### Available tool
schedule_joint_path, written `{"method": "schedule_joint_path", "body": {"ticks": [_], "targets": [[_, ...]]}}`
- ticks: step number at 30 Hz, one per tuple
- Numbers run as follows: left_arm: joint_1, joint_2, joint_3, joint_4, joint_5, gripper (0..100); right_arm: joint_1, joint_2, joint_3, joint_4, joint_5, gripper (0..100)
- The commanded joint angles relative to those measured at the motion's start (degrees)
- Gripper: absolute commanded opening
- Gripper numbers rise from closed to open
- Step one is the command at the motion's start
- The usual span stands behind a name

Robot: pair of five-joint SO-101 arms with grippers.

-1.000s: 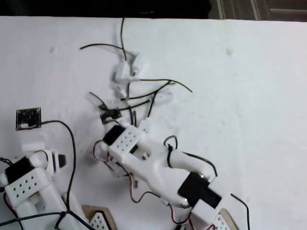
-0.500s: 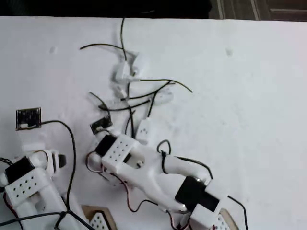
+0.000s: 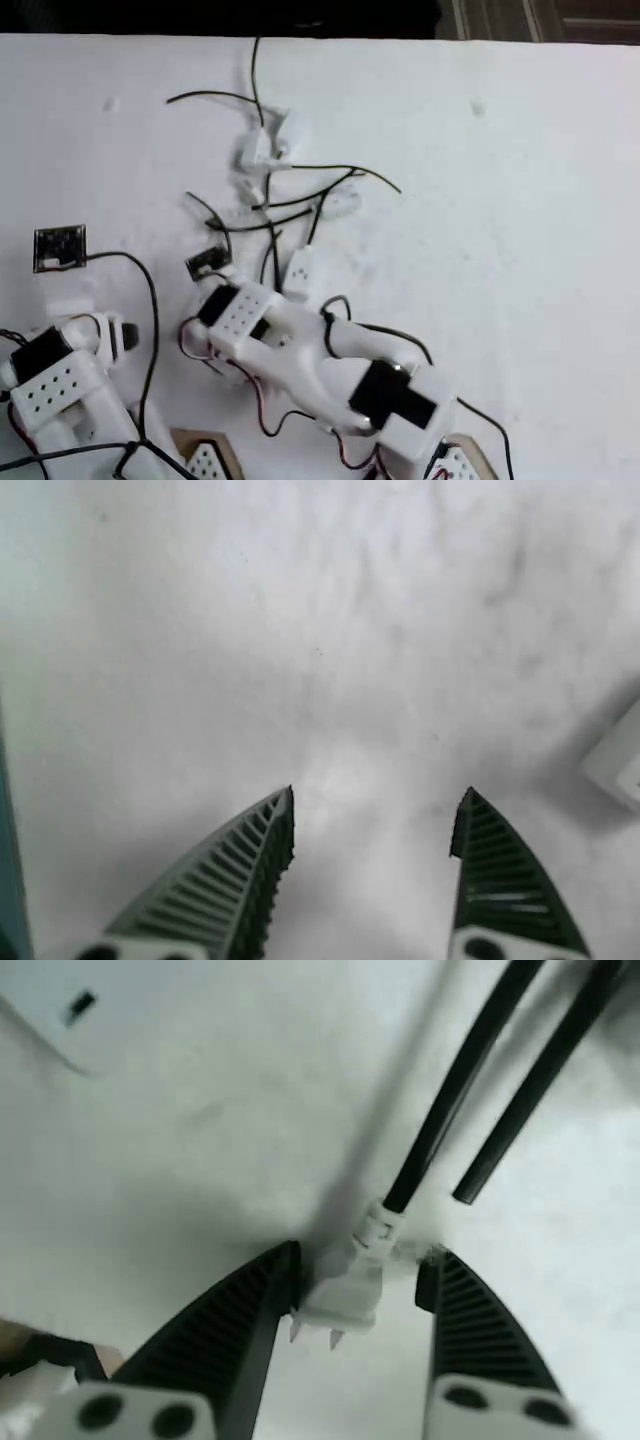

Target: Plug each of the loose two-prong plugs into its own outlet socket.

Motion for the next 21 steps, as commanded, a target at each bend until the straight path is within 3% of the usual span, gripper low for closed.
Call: {"method": "schedule_joint_path", "body": {"ticks": [1, 4, 7, 11, 21], "targets": [[-0.5, -1.1, -0.3, -1.7, 0.1, 26, -0.4, 1.5, -1.3, -0.4, 0.0, 19.0], [-0.5, -1.1, -0.3, -1.7, 0.1, 26, -0.2, 1.8, -1.1, -0.1, 0.0, 15.5], [-0.5, -1.1, -0.3, -1.7, 0.1, 26, -0.1, 1.7, -1.3, 1.1, 0.1, 1.8], [-0.5, -1.1, -0.2, -1.6, 0.1, 26, 0.6, -0.7, -1.3, 4.4, 0.4, 1.7], [-0.5, -1.1, -0.2, -1.6, 0.1, 26, 8.3, -22.0, -1.0, 11.7, 11.2, 1.7]]}}
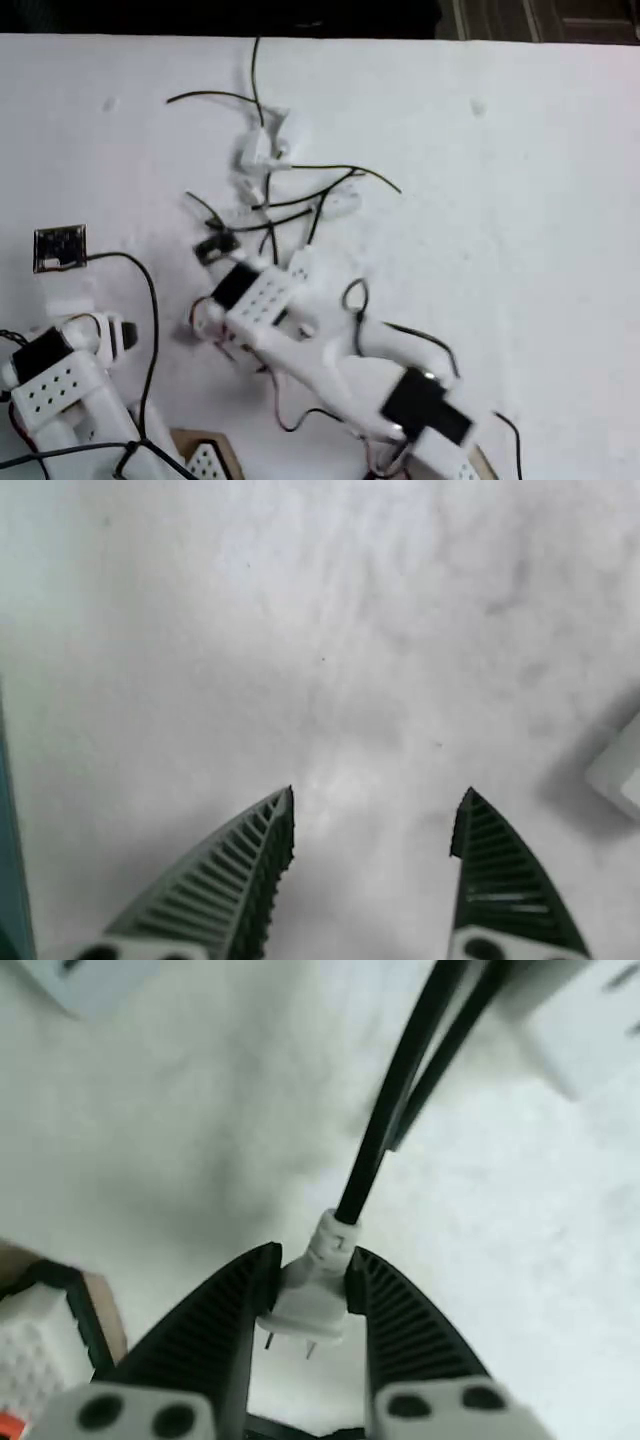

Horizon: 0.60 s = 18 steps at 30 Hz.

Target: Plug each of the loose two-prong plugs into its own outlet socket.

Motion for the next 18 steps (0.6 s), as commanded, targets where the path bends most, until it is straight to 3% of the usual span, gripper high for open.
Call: {"method": "schedule_joint_path", "body": {"ticks": [1, 10, 18], "targets": [[-0.4, -1.1, -0.3, -0.7, 0.1, 26, 4.2, -10.5, -0.4, 2.4, 4.3, 1.7], [-0.4, -1.1, -0.3, -0.8, 0.1, 26, 15.4, -16.2, 0.0, 1.1, 9.2, 1.7], [-0.3, -1.1, -0.3, -0.8, 0.2, 26, 16.7, -5.0, 6.3, -12.3, 9.2, 1.7]]}}
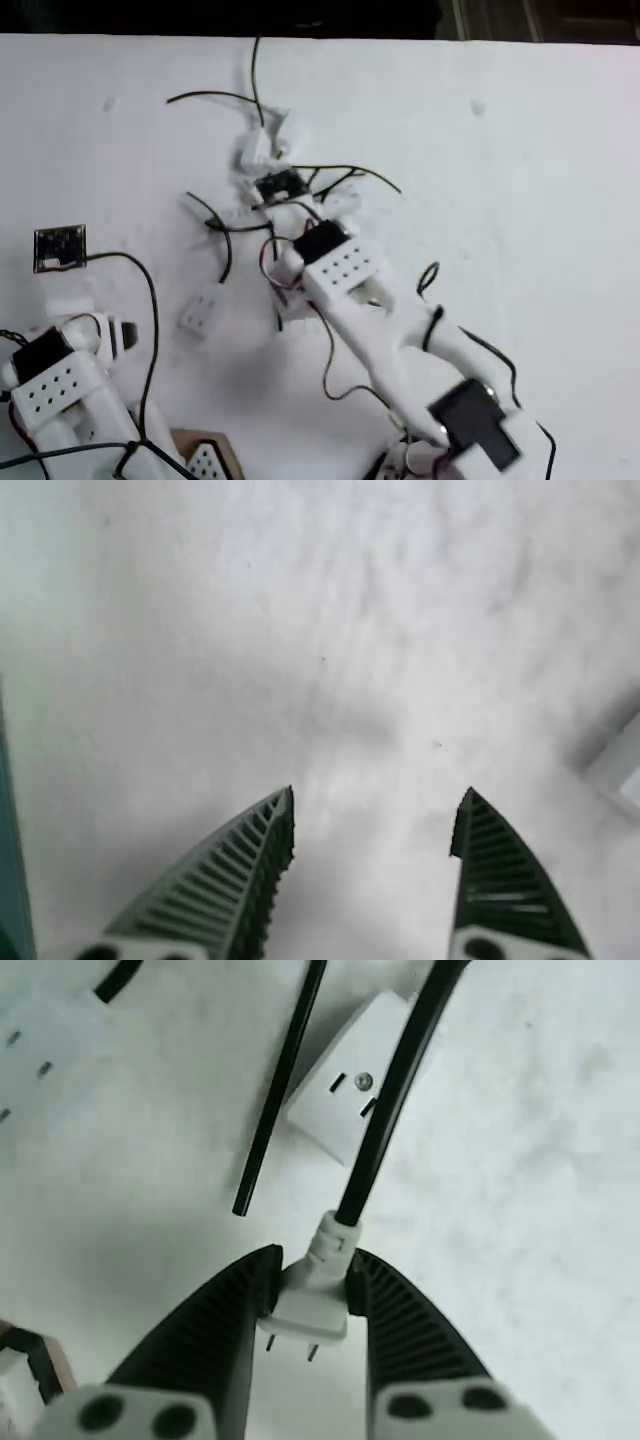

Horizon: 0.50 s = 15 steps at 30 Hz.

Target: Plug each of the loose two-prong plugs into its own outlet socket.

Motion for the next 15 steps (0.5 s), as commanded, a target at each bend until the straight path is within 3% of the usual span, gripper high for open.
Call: {"method": "schedule_joint_path", "body": {"ticks": [1, 8, 15], "targets": [[-0.3, -1.1, -0.3, -0.8, 0.2, 26, 0.8, 3.6, 0.0, -5.3, 0.6, 1.7], [-0.3, -1.1, -0.3, -0.8, 0.2, 26, 0.1, 7.6, -0.2, -6.7, 0.6, 2.7], [-0.2, -1.1, 0.6, -1.0, 0.1, 26, -1.4, 7.0, -1.4, -2.5, 0.4, 16.5]]}}
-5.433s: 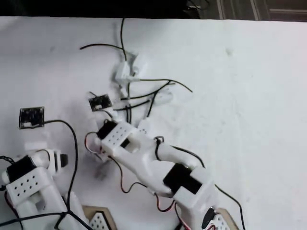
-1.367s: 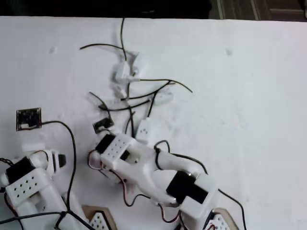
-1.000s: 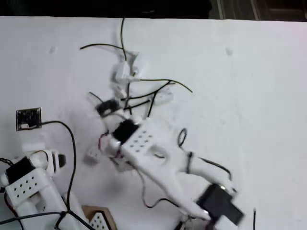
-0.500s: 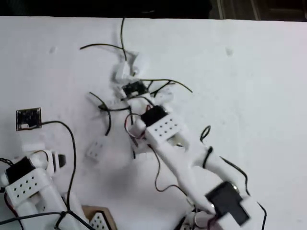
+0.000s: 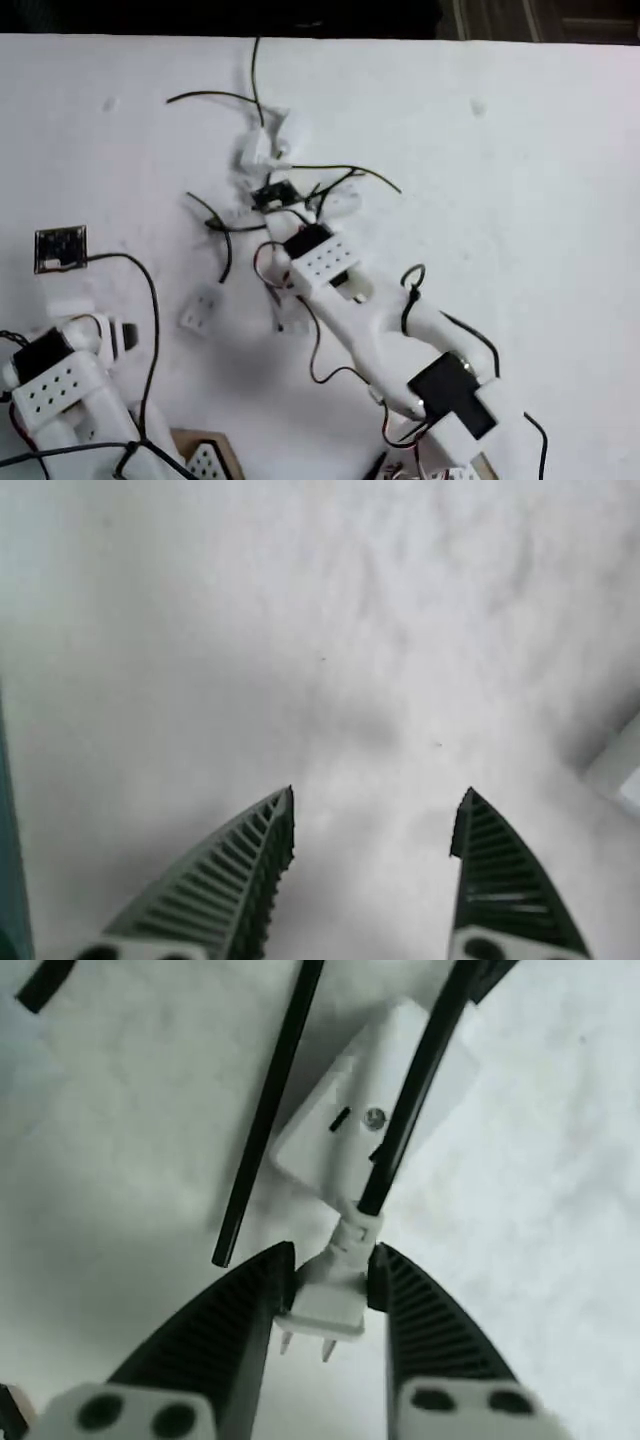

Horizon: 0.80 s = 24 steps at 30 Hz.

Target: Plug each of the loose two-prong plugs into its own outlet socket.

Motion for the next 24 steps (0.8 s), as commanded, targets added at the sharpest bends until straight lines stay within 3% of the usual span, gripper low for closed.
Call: {"method": "schedule_joint_path", "body": {"ticks": [1, 24], "targets": [[-0.2, -1.1, -0.2, -1.0, 0.1, 26, -1.5, -1.5, -1.9, 3.3, 0.4, 16.5], [-0.2, -1.1, -0.1, -1.1, 0.1, 26, -1.4, -12.7, -2.1, 10.3, 0.4, 12.8]]}}
